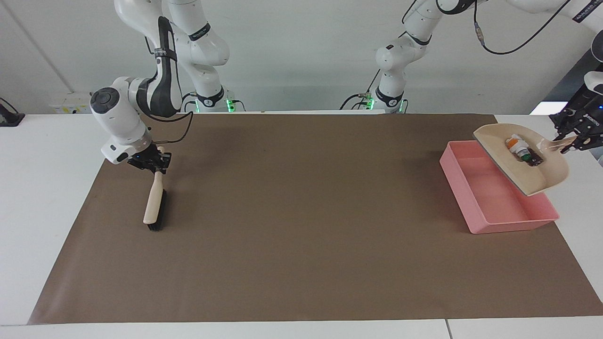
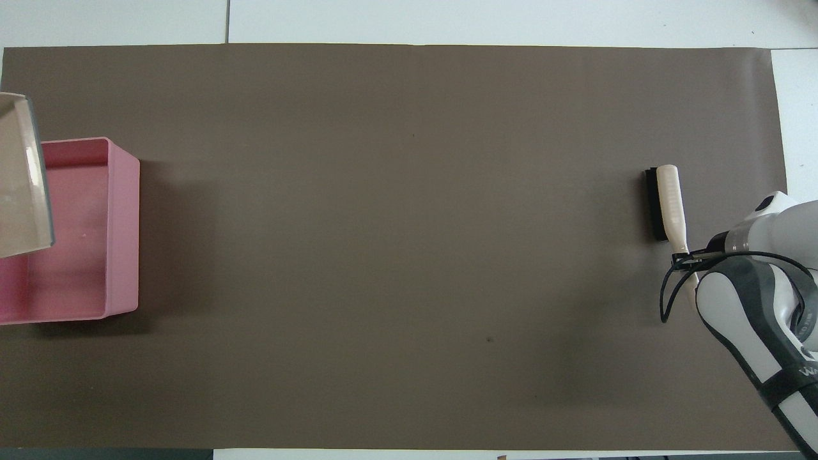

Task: Clean e-waste and dump in bin
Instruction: 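Tip the dustpan over the pink bin with the left gripper, then lower the dustpan onto the table beside the bin with the left gripper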

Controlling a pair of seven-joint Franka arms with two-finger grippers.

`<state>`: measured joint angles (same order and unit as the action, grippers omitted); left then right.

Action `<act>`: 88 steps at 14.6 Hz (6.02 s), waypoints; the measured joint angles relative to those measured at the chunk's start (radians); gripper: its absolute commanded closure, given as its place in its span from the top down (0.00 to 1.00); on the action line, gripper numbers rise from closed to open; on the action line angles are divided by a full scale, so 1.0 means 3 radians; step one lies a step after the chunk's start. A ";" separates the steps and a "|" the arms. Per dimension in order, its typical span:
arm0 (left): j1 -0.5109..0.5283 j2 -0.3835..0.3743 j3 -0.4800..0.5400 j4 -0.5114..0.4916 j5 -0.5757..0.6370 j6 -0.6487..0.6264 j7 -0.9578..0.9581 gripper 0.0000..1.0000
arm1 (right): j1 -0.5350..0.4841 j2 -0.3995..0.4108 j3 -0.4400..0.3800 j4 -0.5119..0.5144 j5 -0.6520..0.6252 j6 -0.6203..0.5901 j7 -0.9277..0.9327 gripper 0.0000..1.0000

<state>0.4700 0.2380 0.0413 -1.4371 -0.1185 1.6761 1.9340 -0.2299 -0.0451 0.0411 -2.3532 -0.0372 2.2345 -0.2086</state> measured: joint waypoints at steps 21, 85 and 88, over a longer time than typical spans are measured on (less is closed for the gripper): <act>-0.0269 -0.0106 0.0000 -0.0711 0.2608 0.1814 -0.0178 0.00 | 0.0440 0.0057 0.0061 0.2471 -0.0001 -0.2379 0.1002 0.99; -0.2644 -0.0519 -0.0053 -0.2353 0.1049 0.1831 -0.2202 0.00 | 0.0928 0.0036 -0.0347 0.2512 0.0051 -0.2423 0.1199 0.99; -0.2870 -0.0520 -0.0054 -0.2348 0.1049 0.1898 -0.2391 0.00 | 0.0928 0.0036 -0.0347 0.2512 0.0050 -0.2406 0.1129 0.99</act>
<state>-0.3910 0.0821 0.0251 -2.1416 0.1962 2.2455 1.2168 0.0486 -0.0343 -0.0630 -1.5995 -0.0222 1.5128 0.1301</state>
